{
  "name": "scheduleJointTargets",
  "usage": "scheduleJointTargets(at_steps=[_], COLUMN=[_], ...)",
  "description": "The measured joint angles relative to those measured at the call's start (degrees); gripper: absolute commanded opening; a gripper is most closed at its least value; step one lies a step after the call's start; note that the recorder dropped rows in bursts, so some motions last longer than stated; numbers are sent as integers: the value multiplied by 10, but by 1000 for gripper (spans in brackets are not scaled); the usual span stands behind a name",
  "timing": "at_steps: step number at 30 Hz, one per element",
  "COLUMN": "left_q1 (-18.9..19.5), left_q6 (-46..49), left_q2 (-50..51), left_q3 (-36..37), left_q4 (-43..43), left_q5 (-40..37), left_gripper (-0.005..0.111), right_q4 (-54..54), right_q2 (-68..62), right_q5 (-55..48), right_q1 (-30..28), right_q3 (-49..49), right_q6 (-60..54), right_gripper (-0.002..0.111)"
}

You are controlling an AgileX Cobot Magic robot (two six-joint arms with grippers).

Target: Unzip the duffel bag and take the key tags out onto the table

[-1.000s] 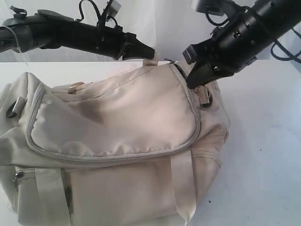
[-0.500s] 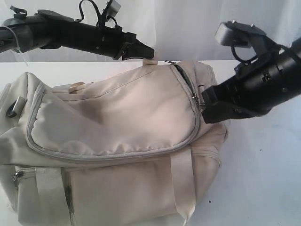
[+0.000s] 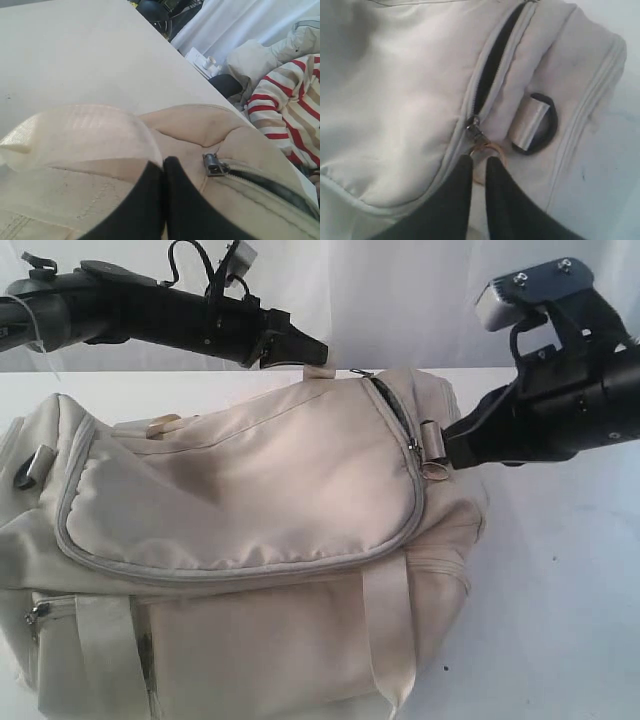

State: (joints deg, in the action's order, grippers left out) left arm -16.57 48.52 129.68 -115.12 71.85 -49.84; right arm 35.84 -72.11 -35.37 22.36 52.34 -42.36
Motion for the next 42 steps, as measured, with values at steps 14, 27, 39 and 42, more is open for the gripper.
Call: scheduleJointTargets(at_steps=[14, 27, 39, 42], left_q1=[0, 0, 0, 0], left_q6=[0, 0, 0, 0], left_q2=[0, 0, 0, 0], left_q3=[0, 0, 0, 0], left_q4=[0, 0, 0, 0], left_q5=[0, 0, 0, 0], left_gripper=[0, 0, 0, 0], right_q4=[27, 78, 77, 62], right_q2=[-97, -123, -100, -71], right_q5=[31, 20, 27, 15], right_q1=[0, 0, 0, 0], right_q3=[0, 0, 0, 0], right_q6=[44, 48, 48, 50], right_gripper=[52, 16, 0, 0])
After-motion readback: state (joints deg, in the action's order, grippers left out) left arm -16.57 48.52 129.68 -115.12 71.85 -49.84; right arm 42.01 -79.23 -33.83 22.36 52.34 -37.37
